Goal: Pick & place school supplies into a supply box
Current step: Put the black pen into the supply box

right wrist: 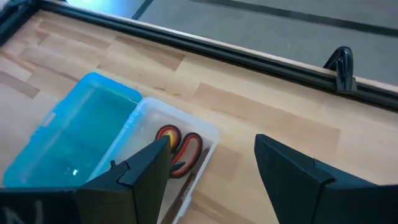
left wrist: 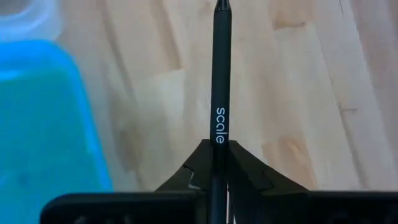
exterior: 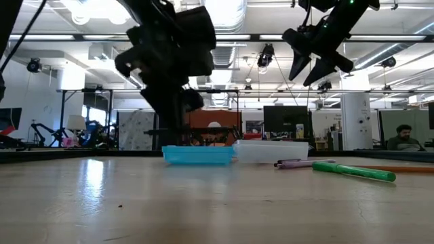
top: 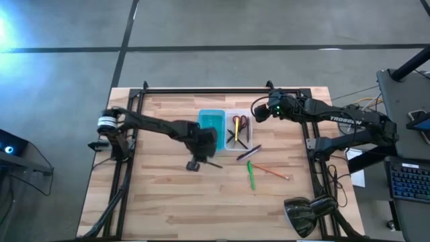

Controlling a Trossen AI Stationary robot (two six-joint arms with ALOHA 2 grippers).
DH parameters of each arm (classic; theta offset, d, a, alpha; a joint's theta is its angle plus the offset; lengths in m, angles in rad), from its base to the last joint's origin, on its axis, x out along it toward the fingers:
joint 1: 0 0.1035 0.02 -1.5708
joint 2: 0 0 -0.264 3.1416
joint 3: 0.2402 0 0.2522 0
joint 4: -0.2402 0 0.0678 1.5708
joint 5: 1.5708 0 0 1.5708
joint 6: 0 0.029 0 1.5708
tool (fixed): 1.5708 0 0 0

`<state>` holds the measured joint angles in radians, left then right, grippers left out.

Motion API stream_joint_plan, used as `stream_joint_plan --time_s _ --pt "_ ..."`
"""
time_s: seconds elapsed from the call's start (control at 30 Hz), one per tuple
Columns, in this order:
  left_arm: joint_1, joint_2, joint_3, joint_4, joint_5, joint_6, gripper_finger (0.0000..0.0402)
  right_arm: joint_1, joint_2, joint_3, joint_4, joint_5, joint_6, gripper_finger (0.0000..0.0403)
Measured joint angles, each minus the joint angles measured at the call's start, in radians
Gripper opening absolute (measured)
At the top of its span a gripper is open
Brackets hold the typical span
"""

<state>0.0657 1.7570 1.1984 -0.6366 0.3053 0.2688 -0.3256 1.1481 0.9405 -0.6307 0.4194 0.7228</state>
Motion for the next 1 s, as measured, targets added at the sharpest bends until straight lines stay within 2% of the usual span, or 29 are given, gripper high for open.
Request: stream_joint_plan --time_s 0.13,0.2,0.27,0.37,0.43,0.5,0.67,0.87,1.0 --pt "0.081 -0.045 -0.005 0.007 0.034 -0.127 0.001 0.0 0.0 0.0 0.009 0.031 0.067 0.0224" --pt "0.142 -0.068 -0.005 0.079 0.075 -0.256 0.001 0.0 0.0 0.0 0.014 0.054 0.114 0.0224" --pt "0.218 -0.071 -0.003 0.206 0.159 -0.47 0.001 0.0 0.0 0.0 0.019 0.062 0.164 0.0224" --pt "0.321 -0.058 -0.021 0.511 0.261 -0.888 0.001 0.0 0.0 0.0 0.02 0.082 0.211 0.0224" --pt "0.363 -0.041 -0.031 0.709 0.247 -1.116 0.001 -0.002 0.0 0.0 0.021 0.083 0.218 0.0224" --pt "0.379 -0.019 -0.036 0.826 0.212 -1.259 0.001 -0.003 0.0 0.0 0.022 0.086 0.22 0.0224" --pt "0.354 0.049 -0.037 0.895 0.15 -1.4 0.001 -0.003 0.0 0.0 0.023 0.105 0.22 0.0224" --pt "0.292 0.141 -0.031 0.898 0.016 -1.437 0.0011 -0.003 0.0 0.0 0.023 0.108 0.214 0.0224" --pt "0.288 0.193 -0.011 0.897 -0.06 -1.452 0.0036 -0.003 0.0 0.0 0.023 0.12 0.213 0.0224"
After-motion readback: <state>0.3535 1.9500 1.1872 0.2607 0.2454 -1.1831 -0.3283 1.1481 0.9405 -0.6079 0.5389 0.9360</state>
